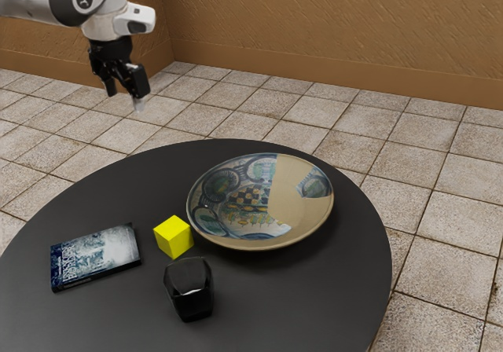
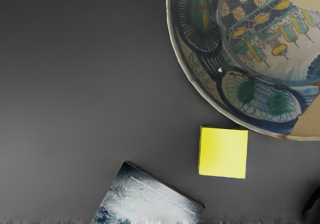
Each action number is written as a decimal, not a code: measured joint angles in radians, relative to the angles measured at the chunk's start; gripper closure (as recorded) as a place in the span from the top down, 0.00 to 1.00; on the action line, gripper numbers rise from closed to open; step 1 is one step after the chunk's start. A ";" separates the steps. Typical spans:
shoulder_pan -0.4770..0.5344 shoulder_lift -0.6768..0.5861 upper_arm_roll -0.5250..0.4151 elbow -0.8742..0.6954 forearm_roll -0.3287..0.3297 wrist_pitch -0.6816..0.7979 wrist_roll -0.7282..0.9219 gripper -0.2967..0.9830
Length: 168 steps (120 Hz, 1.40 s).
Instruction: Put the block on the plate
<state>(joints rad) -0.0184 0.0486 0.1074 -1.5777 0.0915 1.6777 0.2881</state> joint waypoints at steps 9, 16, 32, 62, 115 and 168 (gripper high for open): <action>0.016 0.001 -0.001 -0.008 0.000 -0.008 -0.004 0.77; 0.032 0.002 -0.003 -0.039 -0.001 -0.004 -0.008 0.77; 0.052 -0.001 -0.006 -0.165 -0.005 0.059 -0.013 0.77; -0.009 -0.001 -0.010 -0.380 -0.032 0.250 -0.032 0.77; -0.031 0.052 -0.028 -0.577 -0.068 0.529 -0.072 0.77; -0.001 0.164 -0.052 -0.563 -0.071 0.630 -0.071 0.77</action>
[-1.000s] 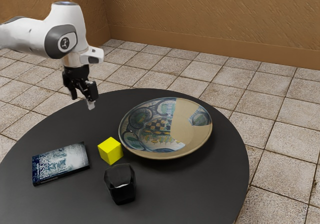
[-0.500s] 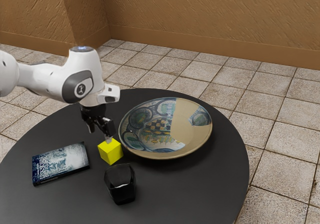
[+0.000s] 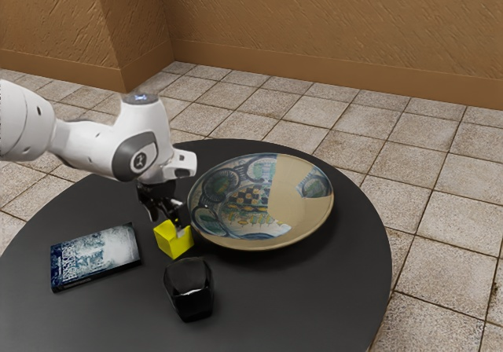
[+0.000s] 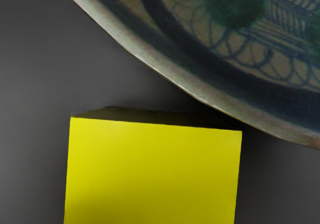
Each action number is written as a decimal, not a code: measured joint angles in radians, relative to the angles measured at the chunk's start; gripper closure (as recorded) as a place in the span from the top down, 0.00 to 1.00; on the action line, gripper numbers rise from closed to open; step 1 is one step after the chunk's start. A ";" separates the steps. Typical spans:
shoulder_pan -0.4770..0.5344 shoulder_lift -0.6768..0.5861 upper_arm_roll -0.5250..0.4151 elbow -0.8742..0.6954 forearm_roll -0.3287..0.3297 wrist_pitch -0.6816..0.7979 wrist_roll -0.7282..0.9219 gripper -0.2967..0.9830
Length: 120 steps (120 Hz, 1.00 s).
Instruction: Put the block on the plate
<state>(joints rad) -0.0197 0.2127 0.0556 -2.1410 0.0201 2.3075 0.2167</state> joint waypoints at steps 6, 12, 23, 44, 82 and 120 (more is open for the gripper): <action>0.004 0.009 -0.003 0.000 -0.002 0.007 0.002 0.77; 0.011 0.018 -0.009 0.001 -0.003 0.014 0.005 0.77; 0.016 0.036 -0.012 0.004 -0.004 0.024 0.009 0.77; 0.035 0.066 -0.027 0.010 -0.005 0.040 0.018 0.77; 0.041 0.097 -0.034 0.017 -0.006 0.063 0.034 0.69; 0.042 0.097 -0.034 0.022 0.000 0.071 0.036 0.53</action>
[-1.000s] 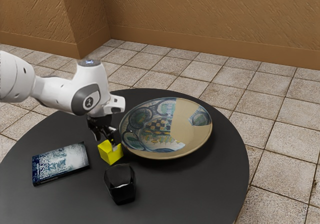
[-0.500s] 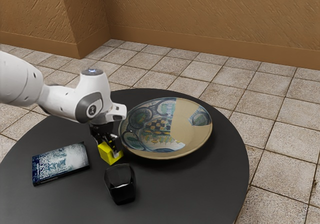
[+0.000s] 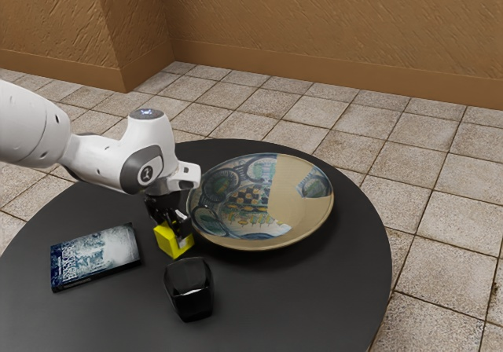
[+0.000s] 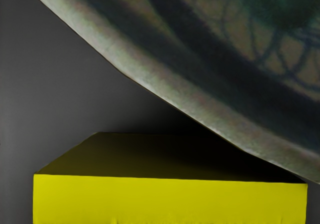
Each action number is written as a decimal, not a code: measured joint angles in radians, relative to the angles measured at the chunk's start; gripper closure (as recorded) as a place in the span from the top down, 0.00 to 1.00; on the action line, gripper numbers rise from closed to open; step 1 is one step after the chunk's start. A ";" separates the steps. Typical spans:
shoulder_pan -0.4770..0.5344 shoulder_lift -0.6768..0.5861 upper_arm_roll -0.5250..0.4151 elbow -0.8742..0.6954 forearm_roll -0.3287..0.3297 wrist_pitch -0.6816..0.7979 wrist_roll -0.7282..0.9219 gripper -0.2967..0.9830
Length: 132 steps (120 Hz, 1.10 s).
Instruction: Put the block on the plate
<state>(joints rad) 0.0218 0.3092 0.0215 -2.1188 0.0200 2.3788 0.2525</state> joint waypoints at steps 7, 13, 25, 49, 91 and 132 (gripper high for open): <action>0.001 -0.002 0.000 -0.001 0.002 0.001 -0.002 0.53; 0.002 -0.005 0.000 -0.002 0.003 0.001 -0.004 0.52; 0.003 -0.008 0.000 -0.007 0.004 0.002 -0.008 0.52; 0.021 -0.024 0.000 -0.020 0.004 0.001 -0.015 0.52; 0.018 -0.131 0.002 -0.033 0.016 -0.043 -0.024 0.52; 0.003 -0.201 0.003 -0.028 0.063 -0.113 -0.033 0.52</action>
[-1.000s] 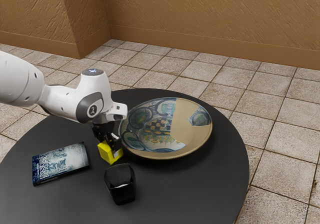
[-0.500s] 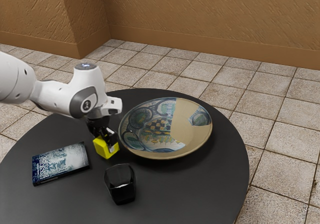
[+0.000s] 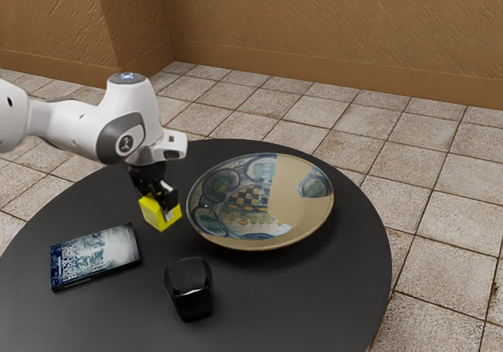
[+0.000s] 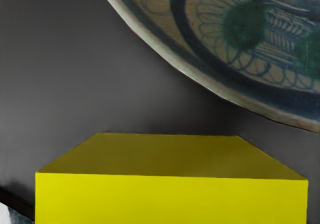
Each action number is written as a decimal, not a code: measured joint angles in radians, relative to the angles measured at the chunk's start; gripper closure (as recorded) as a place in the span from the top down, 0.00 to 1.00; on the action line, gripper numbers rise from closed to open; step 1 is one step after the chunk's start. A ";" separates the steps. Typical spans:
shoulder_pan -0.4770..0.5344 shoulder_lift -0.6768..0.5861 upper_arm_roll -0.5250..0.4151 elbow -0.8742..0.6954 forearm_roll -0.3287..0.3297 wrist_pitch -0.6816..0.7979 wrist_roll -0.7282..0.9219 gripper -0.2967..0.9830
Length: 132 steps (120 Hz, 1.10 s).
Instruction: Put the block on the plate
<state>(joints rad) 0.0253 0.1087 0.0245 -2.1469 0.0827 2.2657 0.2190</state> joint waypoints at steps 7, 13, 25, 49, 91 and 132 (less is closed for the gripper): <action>-0.002 -0.012 0.000 0.000 0.006 -0.011 -0.002 0.52; -0.008 -0.022 0.000 -0.001 0.009 -0.021 -0.004 0.52; -0.019 -0.022 -0.001 0.011 0.014 -0.036 -0.008 0.52; -0.050 0.027 -0.003 0.089 0.032 -0.051 -0.012 0.52; -0.087 0.193 -0.039 0.275 0.056 -0.089 -0.012 0.52; -0.132 0.330 -0.042 0.432 0.063 -0.103 0.005 0.52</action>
<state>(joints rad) -0.1064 0.4388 -0.0176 -1.7149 0.1459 2.1622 0.2244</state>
